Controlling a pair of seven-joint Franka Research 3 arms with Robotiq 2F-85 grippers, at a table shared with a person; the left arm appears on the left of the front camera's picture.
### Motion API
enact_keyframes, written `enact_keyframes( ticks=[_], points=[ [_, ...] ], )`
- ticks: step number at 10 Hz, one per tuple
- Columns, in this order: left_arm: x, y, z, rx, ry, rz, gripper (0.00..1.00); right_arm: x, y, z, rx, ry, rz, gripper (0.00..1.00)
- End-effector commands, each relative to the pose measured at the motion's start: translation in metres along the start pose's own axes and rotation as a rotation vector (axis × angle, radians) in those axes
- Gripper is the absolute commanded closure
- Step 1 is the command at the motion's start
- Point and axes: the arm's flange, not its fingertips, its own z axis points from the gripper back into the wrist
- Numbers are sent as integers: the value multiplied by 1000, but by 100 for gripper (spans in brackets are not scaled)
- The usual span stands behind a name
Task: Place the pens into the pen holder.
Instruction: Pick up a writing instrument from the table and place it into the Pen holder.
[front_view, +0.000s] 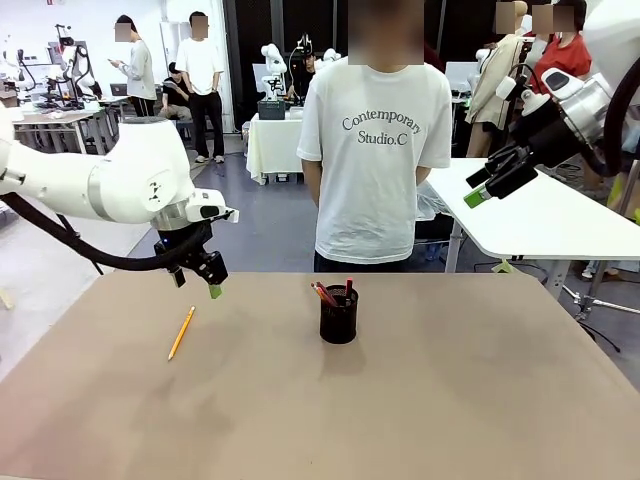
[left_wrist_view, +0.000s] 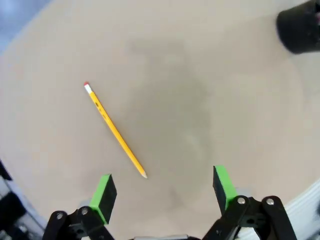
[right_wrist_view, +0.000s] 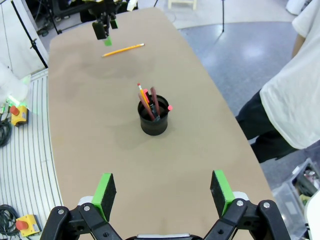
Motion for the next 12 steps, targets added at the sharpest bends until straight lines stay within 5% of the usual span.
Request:
enact_keyframes(
  ticks=[1,8,9,12],
  points=[
    [7,4,-9,-24,1,109,0,2,1,-1,-13,2,-4,0],
    [5,-1,-10,-19,6,72,0,2,1,-1,-13,2,-4,0],
    [6,14,-12,-70,75,102,0,2,1,-1,-13,2,-4,0],
    [5,50,-31,-59,46,188,0,2,1,-1,-13,2,-4,0]
  ],
)
